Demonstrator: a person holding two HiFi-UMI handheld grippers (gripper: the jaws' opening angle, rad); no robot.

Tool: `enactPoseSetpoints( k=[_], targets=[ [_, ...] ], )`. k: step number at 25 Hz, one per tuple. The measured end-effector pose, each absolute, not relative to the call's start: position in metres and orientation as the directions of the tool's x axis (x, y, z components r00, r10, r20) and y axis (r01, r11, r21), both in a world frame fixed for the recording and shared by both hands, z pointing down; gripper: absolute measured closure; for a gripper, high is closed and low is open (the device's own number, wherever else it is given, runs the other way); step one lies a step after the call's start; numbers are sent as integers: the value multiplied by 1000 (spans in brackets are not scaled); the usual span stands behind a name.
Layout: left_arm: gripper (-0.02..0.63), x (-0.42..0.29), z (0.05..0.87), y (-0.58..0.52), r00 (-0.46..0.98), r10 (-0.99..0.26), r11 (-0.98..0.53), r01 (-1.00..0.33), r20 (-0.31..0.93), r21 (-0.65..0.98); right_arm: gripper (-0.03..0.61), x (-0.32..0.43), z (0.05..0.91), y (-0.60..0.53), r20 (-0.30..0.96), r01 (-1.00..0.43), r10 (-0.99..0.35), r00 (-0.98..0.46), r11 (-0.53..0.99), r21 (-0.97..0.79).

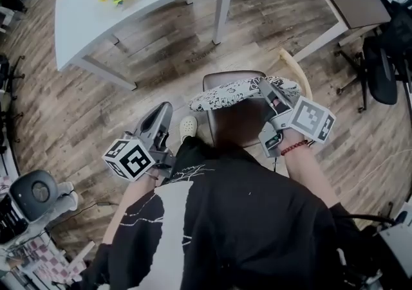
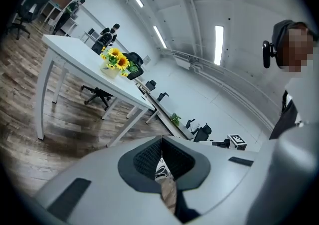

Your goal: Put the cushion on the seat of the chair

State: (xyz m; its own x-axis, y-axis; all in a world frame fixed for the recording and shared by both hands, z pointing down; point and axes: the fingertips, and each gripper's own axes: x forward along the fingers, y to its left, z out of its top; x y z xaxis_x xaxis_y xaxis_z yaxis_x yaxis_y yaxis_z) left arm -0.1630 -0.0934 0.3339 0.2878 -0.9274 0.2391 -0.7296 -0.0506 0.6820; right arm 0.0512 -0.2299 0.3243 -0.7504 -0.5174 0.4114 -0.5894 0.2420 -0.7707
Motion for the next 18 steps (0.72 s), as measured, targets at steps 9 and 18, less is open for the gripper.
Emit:
enactPoseSetpoints(
  k=[9,18],
  targets=[
    [598,-210,346,-118,272,-927,-14,-715,260,699,557,37,337,-282,450,-642,-574,-684,182,-744],
    [598,-252,345,-152,305,-913,-30,-711,270,703,557,28,345,-327,458,-671,-642,-615,121,-732]
  ],
)
